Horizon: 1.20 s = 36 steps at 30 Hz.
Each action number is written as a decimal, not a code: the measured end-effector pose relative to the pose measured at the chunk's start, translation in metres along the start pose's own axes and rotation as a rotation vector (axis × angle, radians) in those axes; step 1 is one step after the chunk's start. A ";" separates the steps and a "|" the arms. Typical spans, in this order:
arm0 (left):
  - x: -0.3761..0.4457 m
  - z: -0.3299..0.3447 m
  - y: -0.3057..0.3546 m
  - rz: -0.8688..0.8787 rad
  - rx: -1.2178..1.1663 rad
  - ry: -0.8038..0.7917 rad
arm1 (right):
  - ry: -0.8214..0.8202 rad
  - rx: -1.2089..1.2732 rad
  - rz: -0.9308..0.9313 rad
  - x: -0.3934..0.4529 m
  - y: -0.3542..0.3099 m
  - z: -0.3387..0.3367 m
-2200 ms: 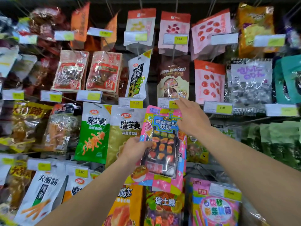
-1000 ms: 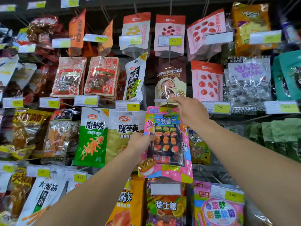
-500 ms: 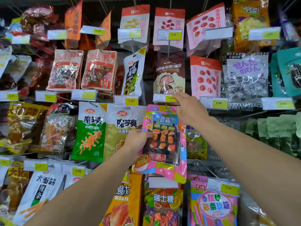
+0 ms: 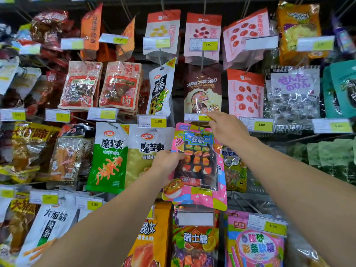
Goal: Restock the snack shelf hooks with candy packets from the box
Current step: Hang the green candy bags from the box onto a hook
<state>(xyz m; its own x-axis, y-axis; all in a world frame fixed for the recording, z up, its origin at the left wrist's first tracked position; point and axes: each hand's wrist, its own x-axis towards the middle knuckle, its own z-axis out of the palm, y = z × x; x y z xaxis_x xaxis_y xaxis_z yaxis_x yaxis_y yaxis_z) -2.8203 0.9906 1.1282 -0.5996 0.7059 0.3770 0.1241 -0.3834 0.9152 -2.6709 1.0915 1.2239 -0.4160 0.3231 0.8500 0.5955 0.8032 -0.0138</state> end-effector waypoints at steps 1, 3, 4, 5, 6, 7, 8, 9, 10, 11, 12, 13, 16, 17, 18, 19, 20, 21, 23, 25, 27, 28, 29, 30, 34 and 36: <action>0.002 0.001 -0.001 -0.012 -0.011 -0.001 | -0.002 -0.001 -0.007 -0.001 0.000 0.000; 0.005 0.002 -0.002 -0.019 0.006 0.001 | -0.006 -0.010 -0.013 -0.002 0.000 -0.001; 0.007 0.001 -0.004 -0.018 0.030 0.011 | -0.007 -0.014 -0.016 -0.004 0.000 -0.001; 0.007 -0.001 -0.006 -0.008 0.061 0.024 | -0.008 -0.014 -0.024 -0.006 -0.001 -0.001; 0.008 -0.002 -0.008 0.009 0.090 0.035 | -0.006 -0.011 -0.035 -0.009 -0.002 -0.001; 0.010 -0.004 -0.011 0.023 0.116 0.045 | -0.004 -0.004 -0.046 -0.012 -0.003 0.000; 0.012 -0.006 -0.014 0.027 0.137 0.044 | 0.003 0.008 -0.052 -0.017 -0.004 0.001; 0.013 -0.009 -0.018 0.014 0.142 0.039 | 0.022 0.028 -0.050 -0.024 -0.006 0.001; 0.014 -0.011 -0.022 -0.002 0.134 0.032 | 0.051 0.062 -0.038 -0.032 -0.006 0.004; 0.014 -0.013 -0.027 -0.019 0.131 0.028 | 0.081 0.103 -0.014 -0.041 -0.006 0.007; 0.015 -0.014 -0.034 -0.022 0.152 0.023 | 0.095 0.148 0.019 -0.050 -0.005 0.013; 0.016 -0.015 -0.038 -0.025 0.178 0.019 | 0.085 0.182 0.059 -0.059 -0.003 0.021; 0.025 -0.020 -0.058 -0.041 0.202 0.014 | -0.033 0.238 0.216 -0.086 0.006 0.046; 0.026 -0.021 -0.063 -0.048 0.209 0.022 | -0.085 0.267 0.254 -0.095 0.008 0.053; 0.022 -0.022 -0.064 -0.038 0.234 0.033 | -0.133 0.320 0.273 -0.102 0.010 0.059; 0.016 -0.023 -0.065 -0.022 0.286 0.044 | -0.184 0.376 0.277 -0.109 0.010 0.063; 0.011 -0.025 -0.066 0.025 0.367 0.038 | -0.225 0.420 0.268 -0.116 0.010 0.067; 0.007 -0.027 -0.068 0.093 0.477 0.038 | -0.254 0.437 0.252 -0.123 0.010 0.071; 0.001 -0.030 -0.074 0.233 0.649 0.066 | -0.237 0.451 0.234 -0.133 0.010 0.077; -0.004 -0.031 -0.079 0.362 0.691 0.091 | -0.177 0.461 0.231 -0.137 0.010 0.083; -0.005 -0.028 -0.083 0.487 0.729 0.131 | -0.137 0.454 0.234 -0.136 0.010 0.086; -0.002 -0.027 -0.084 0.535 0.759 0.145 | -0.122 0.441 0.232 -0.134 0.009 0.086; -0.001 -0.026 -0.082 0.561 0.792 0.153 | -0.115 0.422 0.233 -0.132 0.008 0.086; 0.002 -0.025 -0.081 0.566 0.817 0.152 | -0.111 0.402 0.227 -0.129 0.008 0.086; 0.006 -0.020 -0.079 0.516 0.858 0.090 | -0.135 0.308 0.248 -0.121 0.014 0.089; 0.006 -0.018 -0.081 0.498 0.859 0.048 | -0.135 0.276 0.269 -0.121 0.018 0.090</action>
<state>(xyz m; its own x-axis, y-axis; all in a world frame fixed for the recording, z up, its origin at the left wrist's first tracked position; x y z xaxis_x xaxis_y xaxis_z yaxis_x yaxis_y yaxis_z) -2.8477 1.0152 1.0542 -0.3523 0.5499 0.7573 0.8896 -0.0547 0.4535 -2.6721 1.1123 1.0736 -0.3682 0.5878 0.7204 0.4958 0.7796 -0.3826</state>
